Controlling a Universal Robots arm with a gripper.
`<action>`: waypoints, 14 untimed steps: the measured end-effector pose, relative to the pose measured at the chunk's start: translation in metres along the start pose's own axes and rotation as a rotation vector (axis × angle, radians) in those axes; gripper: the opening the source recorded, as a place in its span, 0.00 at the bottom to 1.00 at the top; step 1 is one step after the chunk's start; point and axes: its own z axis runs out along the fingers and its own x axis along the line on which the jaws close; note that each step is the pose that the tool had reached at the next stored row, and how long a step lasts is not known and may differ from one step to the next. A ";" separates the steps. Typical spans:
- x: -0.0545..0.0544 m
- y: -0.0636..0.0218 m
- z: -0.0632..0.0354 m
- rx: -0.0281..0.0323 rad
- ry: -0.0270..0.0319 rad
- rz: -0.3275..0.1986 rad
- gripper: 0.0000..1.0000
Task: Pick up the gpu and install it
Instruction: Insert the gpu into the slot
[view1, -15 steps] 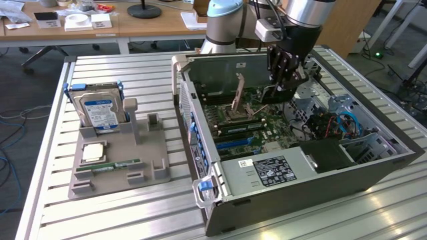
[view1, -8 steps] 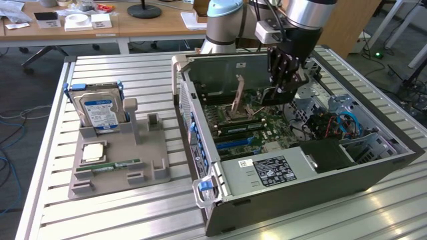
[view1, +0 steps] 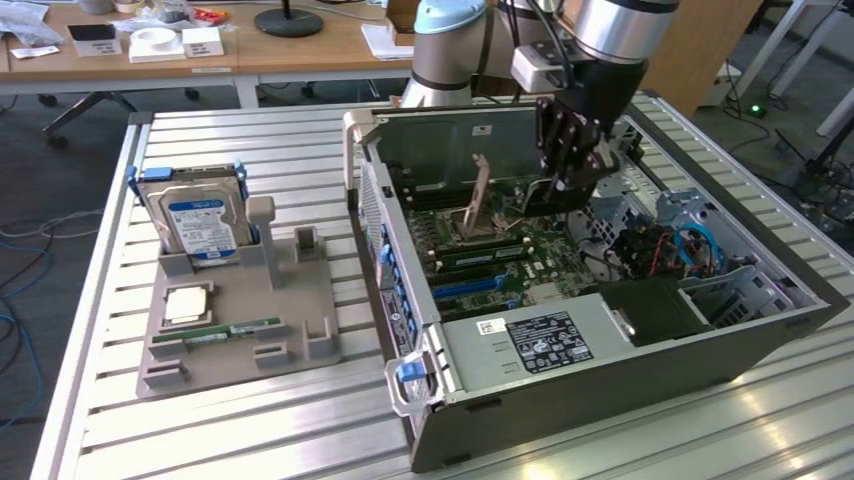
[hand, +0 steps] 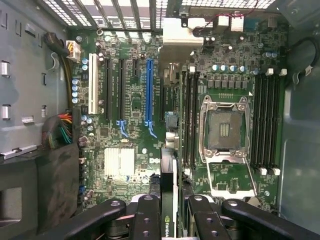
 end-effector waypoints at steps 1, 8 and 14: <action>0.001 0.0004 0.0000 0.0000 -0.0001 0.000 0.26; 0.004 0.0015 0.0000 0.0000 0.0000 0.000 0.26; 0.004 0.0017 0.0006 0.0000 0.0001 0.000 0.26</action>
